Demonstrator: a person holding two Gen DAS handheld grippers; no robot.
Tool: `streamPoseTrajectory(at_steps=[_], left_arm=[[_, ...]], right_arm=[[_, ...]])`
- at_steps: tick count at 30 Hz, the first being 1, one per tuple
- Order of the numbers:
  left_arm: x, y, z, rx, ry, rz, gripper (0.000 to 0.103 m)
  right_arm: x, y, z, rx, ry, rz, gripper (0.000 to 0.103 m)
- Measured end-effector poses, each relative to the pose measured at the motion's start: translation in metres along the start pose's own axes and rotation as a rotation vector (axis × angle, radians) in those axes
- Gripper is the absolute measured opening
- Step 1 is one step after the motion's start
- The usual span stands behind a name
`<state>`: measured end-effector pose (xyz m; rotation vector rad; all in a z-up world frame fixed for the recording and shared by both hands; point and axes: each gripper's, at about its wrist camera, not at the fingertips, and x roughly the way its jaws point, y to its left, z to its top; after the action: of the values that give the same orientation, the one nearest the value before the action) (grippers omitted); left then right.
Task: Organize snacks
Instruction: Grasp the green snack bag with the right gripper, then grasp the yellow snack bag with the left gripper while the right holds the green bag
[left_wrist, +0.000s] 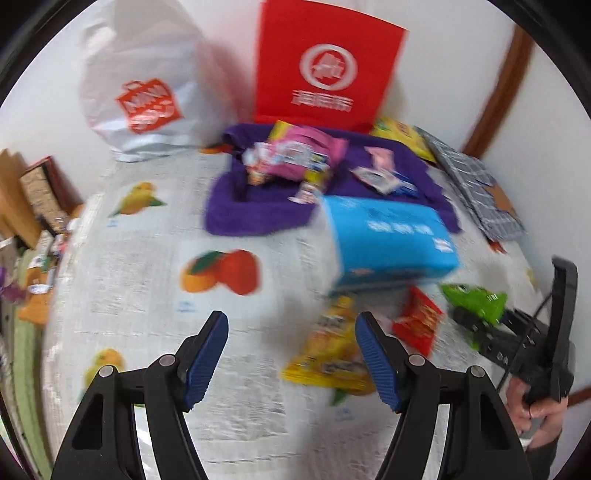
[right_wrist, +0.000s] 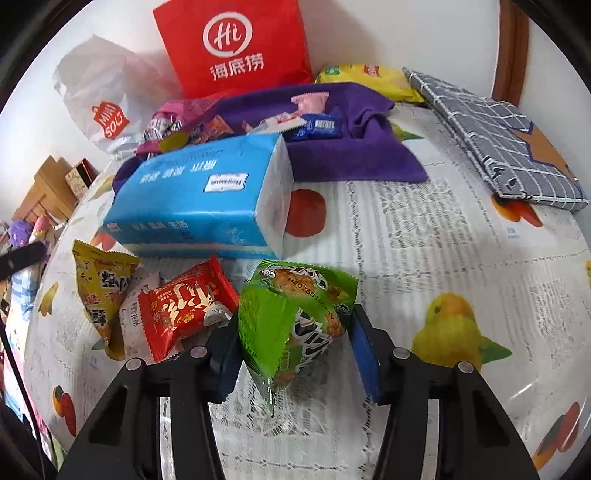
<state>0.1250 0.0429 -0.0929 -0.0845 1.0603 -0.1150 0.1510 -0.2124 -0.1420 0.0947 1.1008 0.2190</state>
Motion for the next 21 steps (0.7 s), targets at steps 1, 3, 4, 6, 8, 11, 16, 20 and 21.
streamPoseTrajectory(at_steps=[1, 3, 4, 6, 8, 11, 16, 20, 21], left_arm=[[0.002, -0.005, -0.001, 0.008, 0.004, -0.009, 0.071], [0.009, -0.015, -0.004, 0.031, 0.018, 0.001, 0.072], [0.013, -0.018, -0.006, 0.037, 0.026, 0.010, 0.072], [0.022, -0.022, -0.008, 0.041, 0.048, 0.019, 0.072], [0.033, -0.024, -0.010, 0.033, 0.079, 0.022, 0.072], [0.045, -0.025, -0.013, 0.021, 0.110, 0.028, 0.072], [0.061, -0.029, -0.018, 0.021, 0.143, 0.036, 0.070], [0.064, -0.027, -0.020, 0.014, 0.145, 0.036, 0.050], [0.063, -0.025, -0.021, 0.012, 0.143, 0.025, 0.047]], right_arm=[[-0.004, -0.002, 0.000, 0.007, -0.006, 0.001, 0.053], [-0.009, -0.006, -0.001, 0.012, -0.013, 0.002, 0.053], [-0.012, -0.007, -0.002, 0.013, -0.019, 0.000, 0.053], [-0.018, -0.009, -0.004, 0.010, -0.035, -0.006, 0.053], [-0.023, -0.011, -0.006, 0.007, -0.044, -0.013, 0.053], [-0.029, -0.014, -0.009, -0.009, -0.052, -0.035, 0.053], [-0.036, -0.020, -0.014, -0.017, -0.060, -0.058, 0.053], [-0.038, -0.024, -0.015, -0.010, -0.062, -0.063, 0.053], [-0.039, -0.024, -0.015, -0.010, -0.063, -0.063, 0.053]])
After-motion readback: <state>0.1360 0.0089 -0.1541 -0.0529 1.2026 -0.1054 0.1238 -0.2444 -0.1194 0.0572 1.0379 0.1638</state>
